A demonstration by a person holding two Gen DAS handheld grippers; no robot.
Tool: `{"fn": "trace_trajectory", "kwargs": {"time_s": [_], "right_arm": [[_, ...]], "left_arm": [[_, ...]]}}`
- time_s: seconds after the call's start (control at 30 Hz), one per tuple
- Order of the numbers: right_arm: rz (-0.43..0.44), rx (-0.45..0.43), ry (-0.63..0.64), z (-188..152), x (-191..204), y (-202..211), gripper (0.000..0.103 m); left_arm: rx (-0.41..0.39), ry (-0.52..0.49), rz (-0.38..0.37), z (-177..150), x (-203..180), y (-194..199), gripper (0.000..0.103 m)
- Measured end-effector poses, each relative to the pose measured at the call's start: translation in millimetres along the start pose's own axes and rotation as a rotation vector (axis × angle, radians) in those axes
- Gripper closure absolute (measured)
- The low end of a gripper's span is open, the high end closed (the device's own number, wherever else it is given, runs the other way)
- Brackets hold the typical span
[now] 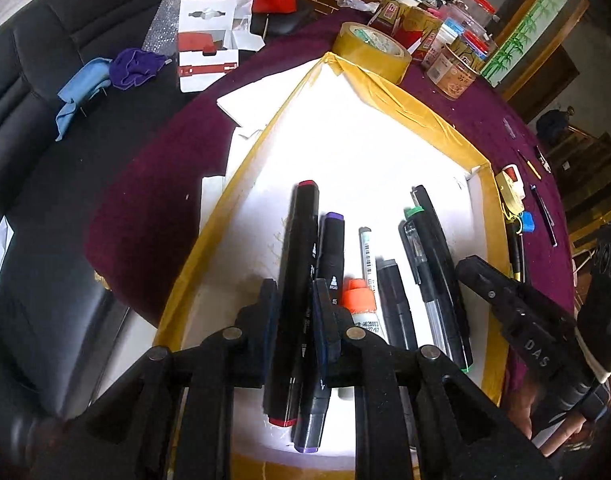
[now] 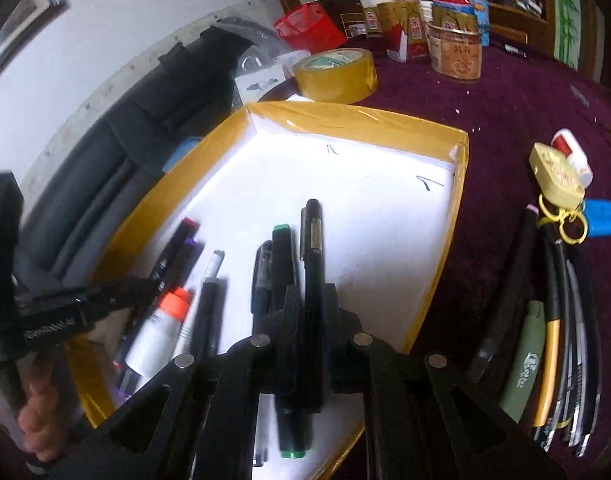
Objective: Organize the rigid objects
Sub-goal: 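Carry the marker and gold-clip pen to the white tray and open both tools, then move both open tools back over the pile of pens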
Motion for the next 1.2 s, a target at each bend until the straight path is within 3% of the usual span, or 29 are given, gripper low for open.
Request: {"fn": "trace_trajectory", "kwargs": {"time_s": [0.1, 0.17, 0.23, 0.37, 0.53, 0.67, 0.77, 0.9, 1.2], "right_arm": [[0.036, -0.005, -0.006, -2.7, 0.1, 7.6, 0.087], [0.081, -0.040, -0.043, -4.6, -4.8, 23.3, 0.082], [0.123, -0.087, -0.069, -9.4, -12.4, 42.4, 0.070], [0.182, -0.160, -0.129, -35.1, -40.4, 78.9, 0.066], [0.122, -0.187, -0.267, -73.1, -108.9, 100.1, 0.066], [0.064, -0.199, -0.350, -85.9, -168.9, 110.7, 0.066], [0.080, -0.165, -0.376, -84.5, -200.4, 107.2, 0.066], [0.066, -0.102, -0.353, -76.9, -219.9, 88.1, 0.071], [0.043, -0.045, -0.272, -61.5, -208.6, 55.3, 0.082]], "left_arm": [[-0.049, 0.004, 0.005, -0.8, -2.4, 9.4, 0.083], [-0.130, -0.001, -0.003, -2.1, -9.2, 26.0, 0.072], [-0.222, 0.005, -0.021, -8.7, -22.3, 46.9, 0.054], [-0.294, -0.027, -0.082, -30.0, -62.3, 65.5, 0.046], [-0.205, -0.134, -0.242, -67.6, -138.7, 43.8, 0.046], [-0.121, -0.205, -0.278, -83.0, -184.7, 18.0, 0.046], [-0.062, -0.211, -0.299, -92.3, -204.0, 2.9, 0.046], [-0.031, -0.204, -0.285, -101.1, -213.4, -6.6, 0.046], [-0.027, -0.182, -0.229, -109.9, -214.7, -11.2, 0.046]]}}
Point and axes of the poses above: each gripper's, at about its wrist camera, not at the fingertips, and y roughly against the way its jaws point, x to its left, z to its top, the point moved 8 cm from there along -y, roughly the way its jaws point, and after that the axes turned 11 degrees about -z, right-handed, at the moved point
